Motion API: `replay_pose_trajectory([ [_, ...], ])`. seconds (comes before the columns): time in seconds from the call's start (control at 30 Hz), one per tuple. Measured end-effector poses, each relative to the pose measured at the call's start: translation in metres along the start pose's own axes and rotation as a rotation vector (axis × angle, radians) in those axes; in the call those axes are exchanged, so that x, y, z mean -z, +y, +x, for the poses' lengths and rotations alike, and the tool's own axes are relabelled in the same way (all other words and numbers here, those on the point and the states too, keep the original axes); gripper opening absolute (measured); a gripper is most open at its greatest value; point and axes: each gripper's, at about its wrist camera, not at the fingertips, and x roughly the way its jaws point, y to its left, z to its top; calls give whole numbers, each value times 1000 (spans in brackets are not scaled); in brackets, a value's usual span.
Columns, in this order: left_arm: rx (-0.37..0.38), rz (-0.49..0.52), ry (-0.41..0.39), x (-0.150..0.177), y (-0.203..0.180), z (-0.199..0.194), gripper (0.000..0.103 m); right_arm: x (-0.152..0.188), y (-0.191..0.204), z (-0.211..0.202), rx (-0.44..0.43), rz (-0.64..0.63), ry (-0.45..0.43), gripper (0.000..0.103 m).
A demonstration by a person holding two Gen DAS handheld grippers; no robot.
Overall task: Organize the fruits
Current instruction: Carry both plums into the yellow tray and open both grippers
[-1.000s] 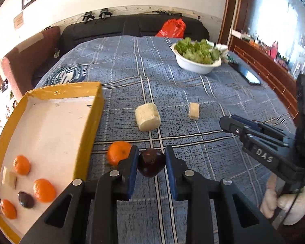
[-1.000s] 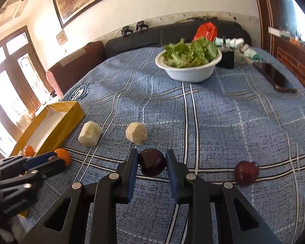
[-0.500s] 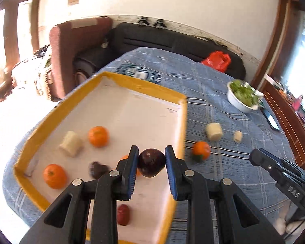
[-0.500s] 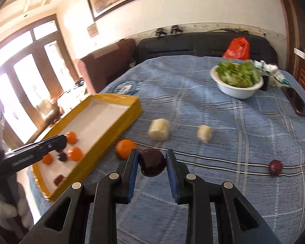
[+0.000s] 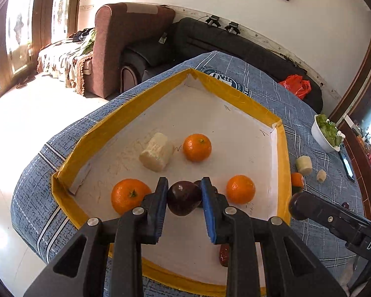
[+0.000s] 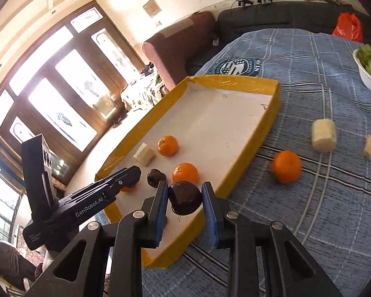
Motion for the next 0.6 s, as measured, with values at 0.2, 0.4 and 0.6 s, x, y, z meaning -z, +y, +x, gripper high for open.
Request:
replay_pose_trajectory([
  [0.2,11,-14,5,1,11,3,26,-5,16,29,28,-41,50,32],
  [0.4,34,-14,1,1,10,0,45,-4,29,50,64,-102,71,33],
  [0.6,32,-6,-45,-1,5,-18,73,-3,30,39,79,-105,45,35],
])
